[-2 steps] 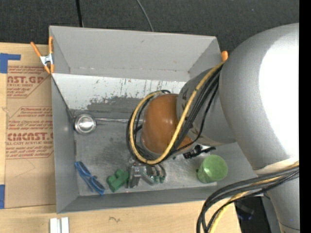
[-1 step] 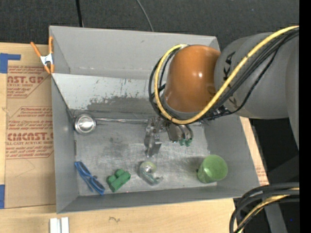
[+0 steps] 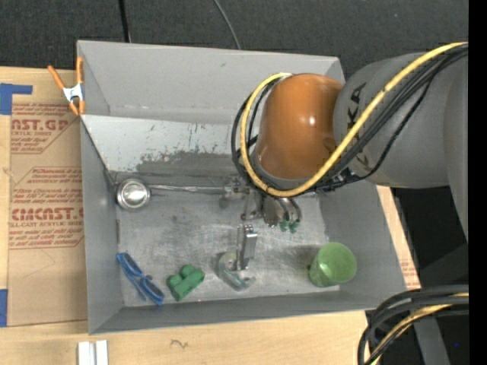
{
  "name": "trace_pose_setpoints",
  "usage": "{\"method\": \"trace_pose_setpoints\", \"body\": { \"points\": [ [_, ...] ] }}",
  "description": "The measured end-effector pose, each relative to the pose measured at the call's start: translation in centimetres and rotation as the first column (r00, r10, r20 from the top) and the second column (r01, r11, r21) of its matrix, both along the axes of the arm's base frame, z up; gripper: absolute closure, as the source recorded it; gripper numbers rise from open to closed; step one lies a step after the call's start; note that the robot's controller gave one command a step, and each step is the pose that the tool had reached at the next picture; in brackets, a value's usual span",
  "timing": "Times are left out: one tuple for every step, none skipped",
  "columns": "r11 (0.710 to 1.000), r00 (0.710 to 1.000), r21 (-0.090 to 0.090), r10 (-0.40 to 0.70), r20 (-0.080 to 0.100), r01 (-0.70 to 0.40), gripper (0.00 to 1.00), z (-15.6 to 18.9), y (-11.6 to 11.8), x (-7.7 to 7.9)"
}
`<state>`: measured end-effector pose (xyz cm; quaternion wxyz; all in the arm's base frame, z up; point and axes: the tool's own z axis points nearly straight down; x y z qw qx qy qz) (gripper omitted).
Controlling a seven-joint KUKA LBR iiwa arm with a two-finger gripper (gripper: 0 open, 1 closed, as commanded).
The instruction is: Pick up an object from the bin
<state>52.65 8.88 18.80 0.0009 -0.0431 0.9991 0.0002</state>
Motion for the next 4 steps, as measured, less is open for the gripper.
{"method": "trace_pose_setpoints", "body": {
  "points": [
    [0.998, 0.998, 0.002, 0.056, 0.018, -0.056, 0.0, -11.4, 0.6, -3.9],
    [0.992, 0.992, 0.002, 0.128, 0.016, -0.128, 0.0, -11.2, 5.6, -4.1],
    [0.992, 0.992, 0.002, 0.125, 0.006, -0.125, 1.0, -11.3, 5.5, -4.4],
    [0.993, 0.993, 0.0, 0.122, 0.008, -0.122, 1.0, 4.2, 3.9, -3.8]
  ]
}}
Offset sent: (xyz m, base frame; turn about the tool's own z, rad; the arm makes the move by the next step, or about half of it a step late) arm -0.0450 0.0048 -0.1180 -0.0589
